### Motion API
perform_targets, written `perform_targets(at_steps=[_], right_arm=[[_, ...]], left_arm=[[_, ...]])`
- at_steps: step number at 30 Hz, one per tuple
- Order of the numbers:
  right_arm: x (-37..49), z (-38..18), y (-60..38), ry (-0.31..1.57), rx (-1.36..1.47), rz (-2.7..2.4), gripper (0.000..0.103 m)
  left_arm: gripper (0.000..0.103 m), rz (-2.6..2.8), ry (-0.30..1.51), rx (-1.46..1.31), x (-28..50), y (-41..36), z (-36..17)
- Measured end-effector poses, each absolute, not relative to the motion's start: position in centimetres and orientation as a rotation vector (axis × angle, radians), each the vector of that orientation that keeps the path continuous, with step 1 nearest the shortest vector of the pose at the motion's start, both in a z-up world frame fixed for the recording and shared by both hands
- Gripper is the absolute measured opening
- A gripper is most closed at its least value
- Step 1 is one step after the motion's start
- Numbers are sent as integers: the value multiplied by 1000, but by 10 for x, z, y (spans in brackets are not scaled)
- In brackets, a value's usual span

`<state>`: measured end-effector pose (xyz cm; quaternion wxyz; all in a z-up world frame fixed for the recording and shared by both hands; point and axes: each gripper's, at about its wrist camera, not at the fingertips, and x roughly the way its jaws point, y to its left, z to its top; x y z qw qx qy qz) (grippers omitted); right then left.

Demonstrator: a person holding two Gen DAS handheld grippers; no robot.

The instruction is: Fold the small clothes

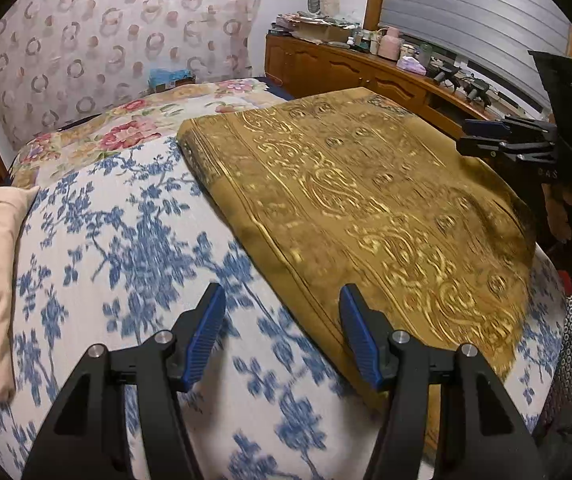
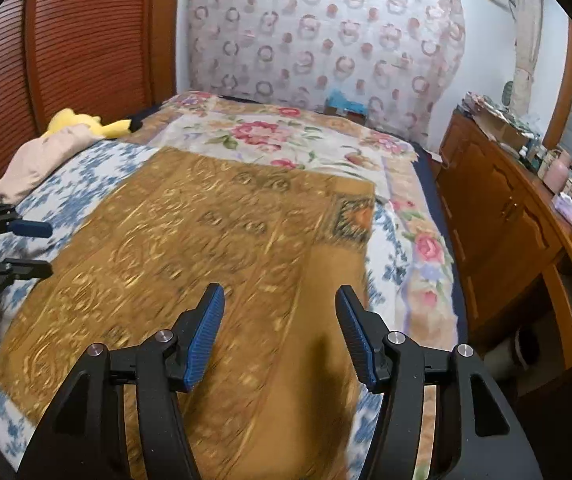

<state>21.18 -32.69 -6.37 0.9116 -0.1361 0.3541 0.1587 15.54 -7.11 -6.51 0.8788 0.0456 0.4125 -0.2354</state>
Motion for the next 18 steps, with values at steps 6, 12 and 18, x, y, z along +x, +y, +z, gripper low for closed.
perform_targets(at_steps=[6,12,18], right_arm=[[179,-72,-319,737,-283,351,59],[156,-90,-313,772,-277,380,70],[137,-104,-309,795,-271,389,70]], left_arm=[[59,-510,869,90,135,-75,-67],[59,-567,899,74,118,-80,-73],[59,-596,901,71,102,-83,-77]])
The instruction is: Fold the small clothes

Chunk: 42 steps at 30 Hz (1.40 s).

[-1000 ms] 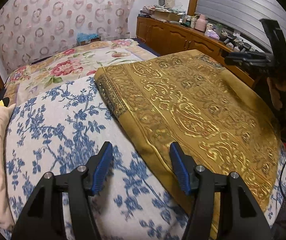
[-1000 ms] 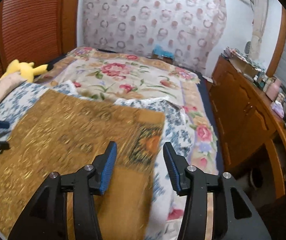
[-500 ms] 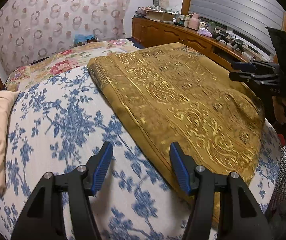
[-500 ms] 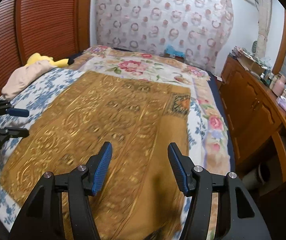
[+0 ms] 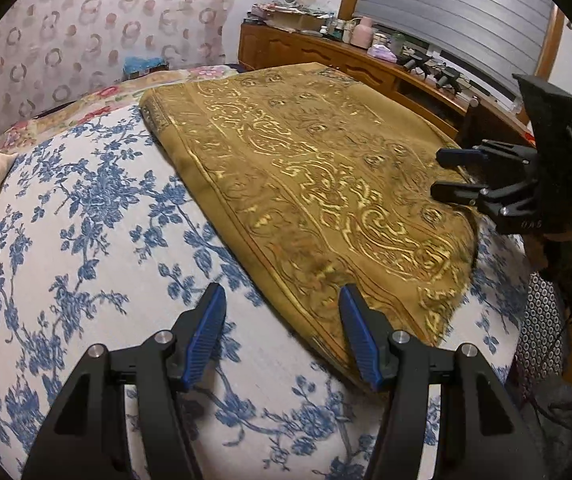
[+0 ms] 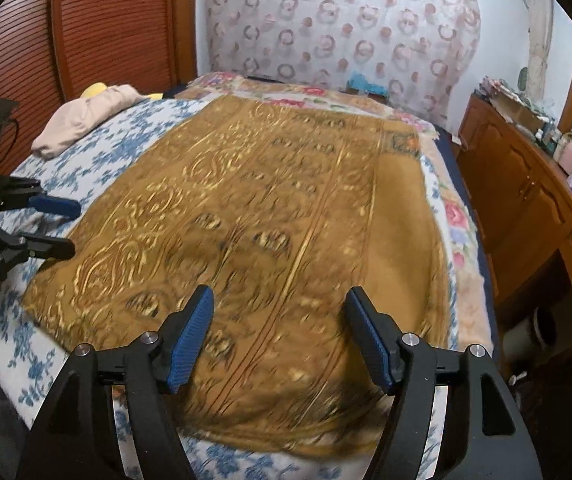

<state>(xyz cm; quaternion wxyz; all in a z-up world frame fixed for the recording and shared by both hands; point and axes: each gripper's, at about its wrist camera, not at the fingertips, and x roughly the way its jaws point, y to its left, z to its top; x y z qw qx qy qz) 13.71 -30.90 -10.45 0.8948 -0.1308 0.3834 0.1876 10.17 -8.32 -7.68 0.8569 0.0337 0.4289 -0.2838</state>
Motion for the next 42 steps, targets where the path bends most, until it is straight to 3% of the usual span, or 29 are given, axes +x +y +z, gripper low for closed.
perform_targets(at_steps=[2,5,10,12,22,38,42], right_arm=[[131,-107,-308,795,-281,385,70],[125,-107,-309,791,-270,393,70],[115,-106,-309,791,-234,416,70],[110,-105,-307,791,-231,430,70],[85,-93,-295,759,-206,484,71],[103,-113,-306,815,-259,422,74],[108,-111,-312,811,-256,420,64]], left_arm=[[56,-615,899,63,99,-83,-77],[41,-640,899,51,95,-84,-76],[4,-684,916,12,96,-86,-74],[1,-692,895,0,96,-85,-67],[0,-687,723,-14,119,-97,-7],[0,-626,700,-17,147,-99,-8],[0,-616,699,-23,147,-96,-8]])
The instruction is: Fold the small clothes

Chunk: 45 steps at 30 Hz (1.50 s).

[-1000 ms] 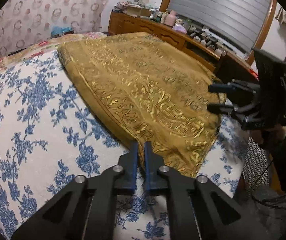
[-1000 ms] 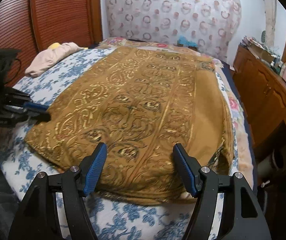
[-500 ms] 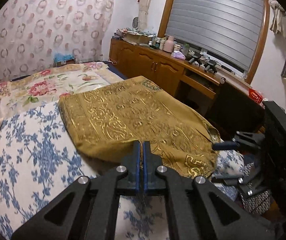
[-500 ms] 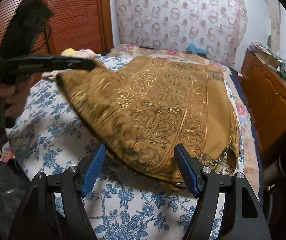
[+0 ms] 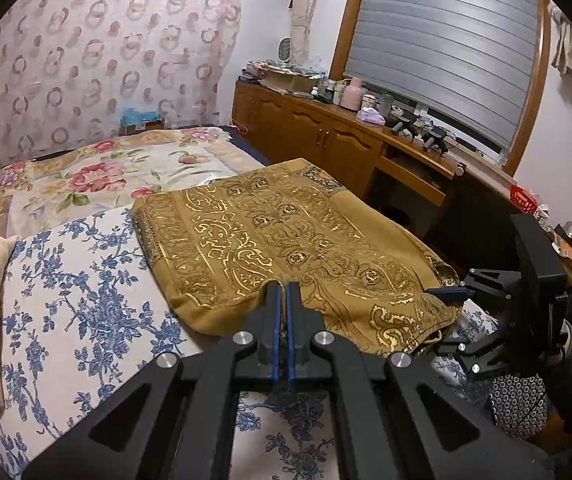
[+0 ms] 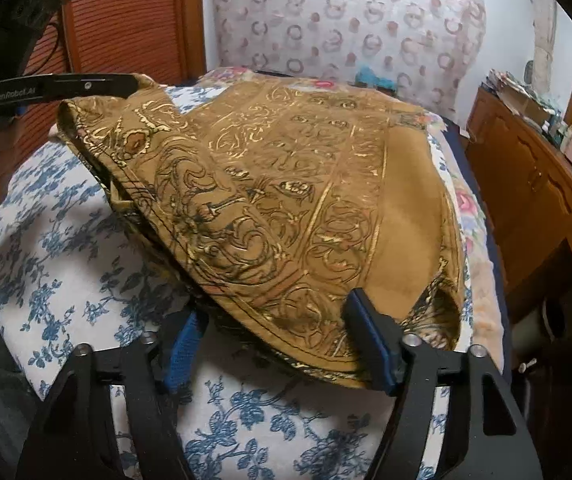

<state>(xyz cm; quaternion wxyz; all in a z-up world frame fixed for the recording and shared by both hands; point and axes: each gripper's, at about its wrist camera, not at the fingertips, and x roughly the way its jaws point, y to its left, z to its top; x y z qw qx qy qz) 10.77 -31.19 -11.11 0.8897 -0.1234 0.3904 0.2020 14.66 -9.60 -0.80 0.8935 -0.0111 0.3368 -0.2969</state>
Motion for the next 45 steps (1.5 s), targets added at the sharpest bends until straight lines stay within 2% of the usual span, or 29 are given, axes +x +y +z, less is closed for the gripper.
perform_targets(at_steps=[2,3,4,7,21,23,25,31,45], right_arm=[[110,-112,-311,818,-275,407,47],[111,-111,-311,820,-274,412,32],[111,-111,-311,818,-272,417,22],[113,-102,-311,790,-275,419,11],[180,-49,-299,631,-254,426,5],[192,-45,-296,620,-263,432,5],[205,-40,-291,609,-286,436,5],[246,-40,-274,621,-329,463,4],[331,-60,-257,700,-359,495,4]], left_arm=[[0,-612,702,-26,147,-95,-9],[0,-608,703,-26,147,-94,-9],[0,-604,705,-25,147,-94,-10],[0,-587,707,-25,148,-92,-11],[5,-539,740,-25,176,-75,-16],[12,-533,729,-14,179,-73,-11],[34,-503,706,0,184,-67,-5],[51,-482,697,-25,206,-45,1],[54,-422,789,-51,266,-21,-28]])
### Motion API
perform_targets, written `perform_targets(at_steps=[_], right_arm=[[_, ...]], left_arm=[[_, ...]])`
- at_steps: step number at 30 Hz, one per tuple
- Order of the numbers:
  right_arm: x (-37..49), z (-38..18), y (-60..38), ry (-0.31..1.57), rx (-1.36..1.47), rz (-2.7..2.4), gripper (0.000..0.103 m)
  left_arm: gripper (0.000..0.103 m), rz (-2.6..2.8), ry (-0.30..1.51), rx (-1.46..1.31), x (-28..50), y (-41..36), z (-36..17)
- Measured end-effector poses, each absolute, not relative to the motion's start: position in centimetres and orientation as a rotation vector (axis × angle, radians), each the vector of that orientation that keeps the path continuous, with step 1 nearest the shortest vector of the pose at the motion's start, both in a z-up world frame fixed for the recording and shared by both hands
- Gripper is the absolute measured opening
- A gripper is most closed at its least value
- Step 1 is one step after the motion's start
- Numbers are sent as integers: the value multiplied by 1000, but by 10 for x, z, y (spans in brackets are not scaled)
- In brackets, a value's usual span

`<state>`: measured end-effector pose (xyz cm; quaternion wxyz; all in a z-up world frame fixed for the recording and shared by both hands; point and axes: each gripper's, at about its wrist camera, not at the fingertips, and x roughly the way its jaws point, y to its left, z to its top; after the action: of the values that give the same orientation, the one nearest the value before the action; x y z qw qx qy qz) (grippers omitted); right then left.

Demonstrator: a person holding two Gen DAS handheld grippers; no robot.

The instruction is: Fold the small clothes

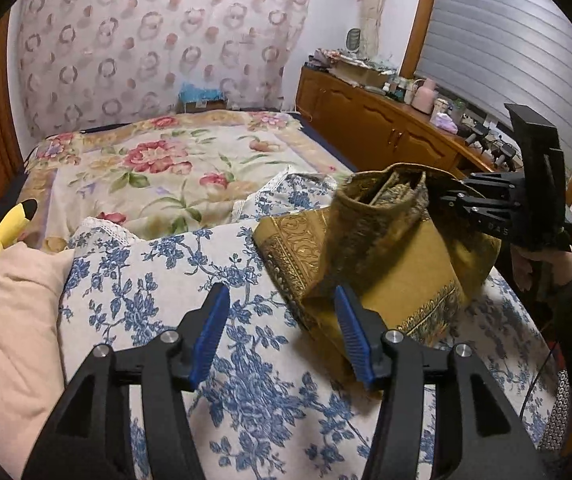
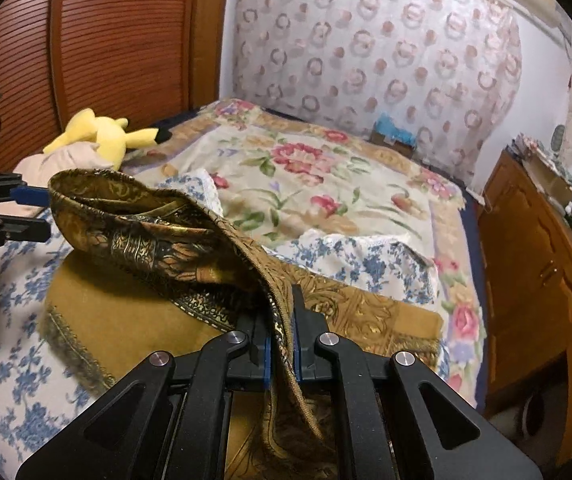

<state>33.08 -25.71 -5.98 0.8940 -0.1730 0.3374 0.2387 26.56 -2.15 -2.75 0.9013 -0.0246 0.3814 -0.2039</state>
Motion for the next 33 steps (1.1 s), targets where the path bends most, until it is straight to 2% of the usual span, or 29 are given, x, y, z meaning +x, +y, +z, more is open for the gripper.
perform_targets(at_steps=[6,8,10,13,17,19,21,25,33], right_arm=[[364,-72,-258,762,-339,472,5],[369,-74,-258,771,-328,461,15],[372,-71,-260,754,-325,419,36],[375,-59,-268,737,-287,401,51],[367,-35,-281,684,-270,374,56],[357,-25,-292,662,-255,356,63],[352,-23,-300,668,-252,344,66],[344,-36,-318,708,-254,304,70],[359,-86,-352,839,-162,230,71]], left_arm=[[54,-429,822,-44,289,-29,-34],[54,-436,832,-35,296,-33,-37],[54,-443,842,-30,303,-37,-40],[54,-452,852,-26,312,-42,-44],[54,-457,871,-26,326,-48,-52],[54,-459,878,-23,331,-52,-56],[54,-458,882,-19,335,-53,-61],[54,-461,893,-20,339,-54,-71],[54,-462,889,2,338,-57,-80]])
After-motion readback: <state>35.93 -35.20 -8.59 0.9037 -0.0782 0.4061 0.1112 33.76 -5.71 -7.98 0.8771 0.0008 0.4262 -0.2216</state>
